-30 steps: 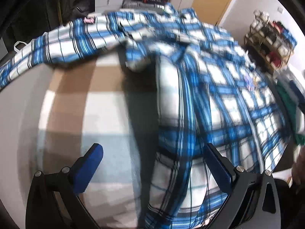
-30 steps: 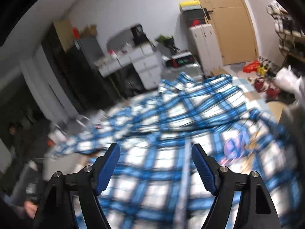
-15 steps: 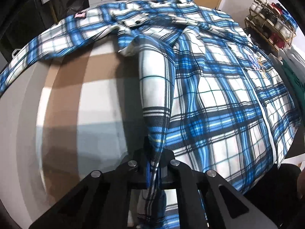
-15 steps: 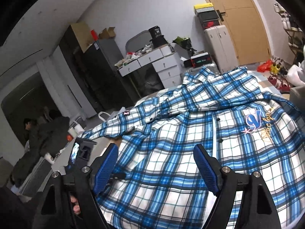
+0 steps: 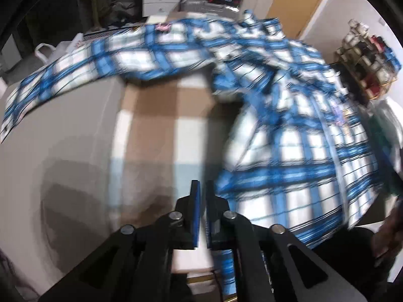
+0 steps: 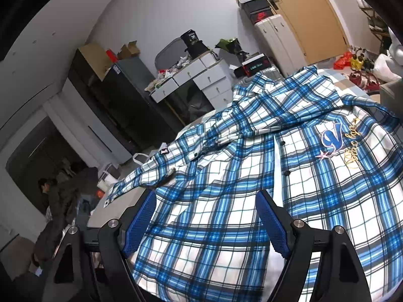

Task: Fold large clothes

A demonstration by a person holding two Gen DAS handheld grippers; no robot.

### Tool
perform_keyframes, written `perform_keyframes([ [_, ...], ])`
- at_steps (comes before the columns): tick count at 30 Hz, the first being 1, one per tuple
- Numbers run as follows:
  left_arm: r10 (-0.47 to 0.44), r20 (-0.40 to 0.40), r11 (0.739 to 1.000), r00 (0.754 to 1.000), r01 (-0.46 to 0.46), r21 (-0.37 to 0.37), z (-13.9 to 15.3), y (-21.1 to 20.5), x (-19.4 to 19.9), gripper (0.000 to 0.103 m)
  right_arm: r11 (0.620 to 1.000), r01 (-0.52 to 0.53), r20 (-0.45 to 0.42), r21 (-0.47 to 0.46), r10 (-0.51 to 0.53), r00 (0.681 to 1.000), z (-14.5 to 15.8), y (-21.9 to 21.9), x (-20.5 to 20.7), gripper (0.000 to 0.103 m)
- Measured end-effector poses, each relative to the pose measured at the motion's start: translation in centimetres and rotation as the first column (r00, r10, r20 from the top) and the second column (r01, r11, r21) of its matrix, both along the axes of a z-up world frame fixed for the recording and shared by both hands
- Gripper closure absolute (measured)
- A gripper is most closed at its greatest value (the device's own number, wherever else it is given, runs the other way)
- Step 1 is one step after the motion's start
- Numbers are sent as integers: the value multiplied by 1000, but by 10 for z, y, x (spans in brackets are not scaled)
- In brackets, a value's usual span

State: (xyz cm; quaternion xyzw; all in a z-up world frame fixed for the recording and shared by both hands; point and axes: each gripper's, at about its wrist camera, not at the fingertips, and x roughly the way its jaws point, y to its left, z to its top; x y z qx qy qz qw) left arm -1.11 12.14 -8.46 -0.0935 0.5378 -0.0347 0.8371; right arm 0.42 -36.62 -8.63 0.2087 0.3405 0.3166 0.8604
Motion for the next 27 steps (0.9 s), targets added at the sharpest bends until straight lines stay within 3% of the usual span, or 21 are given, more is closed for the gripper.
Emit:
perform_keyframes([
  [1, -38, 20, 999, 999, 38, -6, 2, -12, 9, 57, 1000, -4, 3, -1, 4, 1000, 1, 1, -1, 21],
  [3, -90, 59, 996, 994, 90, -3, 0, -32, 25, 20, 1000, -11, 11, -7, 11, 1000, 2, 4, -2, 21],
  [5, -124, 62, 991, 990, 122, 47, -9, -54, 48, 20, 1000, -16, 11, -19, 16, 1000, 1, 7, -3, 21],
  [9, -167, -31, 978, 985, 169, 118, -38, -70, 78, 20, 999, -25, -10, -31, 24, 1000, -4, 8, -2, 21],
  [11, -176, -46, 975, 983, 180, 129, -48, -71, 86, 34, 999, -23, -17, -23, 23, 1000, -5, 5, 0, 21],
  [12, -171, -50, 977, 984, 176, 119, -52, -68, 88, 69, 1000, -23, -20, -17, 22, 1000, -5, 4, 0, 21],
  [13, -162, -66, 979, 985, 168, 114, -54, -65, 90, 94, 1000, -22, -26, -7, 21, 999, -6, 2, 1, 21],
  [14, -144, -50, 981, 988, 149, 123, -53, -59, 90, 101, 1000, -22, -29, -1, 22, 999, -6, 2, 2, 21],
  [19, -99, -91, 995, 991, 98, -19, -54, -20, 86, 103, 999, -35, -44, 8, 36, 998, -7, 4, 3, 21],
  [22, -69, -128, 997, 989, 65, -36, -56, 1, 81, 103, 998, -50, -68, 24, 52, 996, -10, 7, 5, 21],
  [27, 2, -142, 999, 990, 4, 47, -50, 24, 73, 103, 999, -48, -60, 2, 48, 997, -9, 7, 6, 21],
])
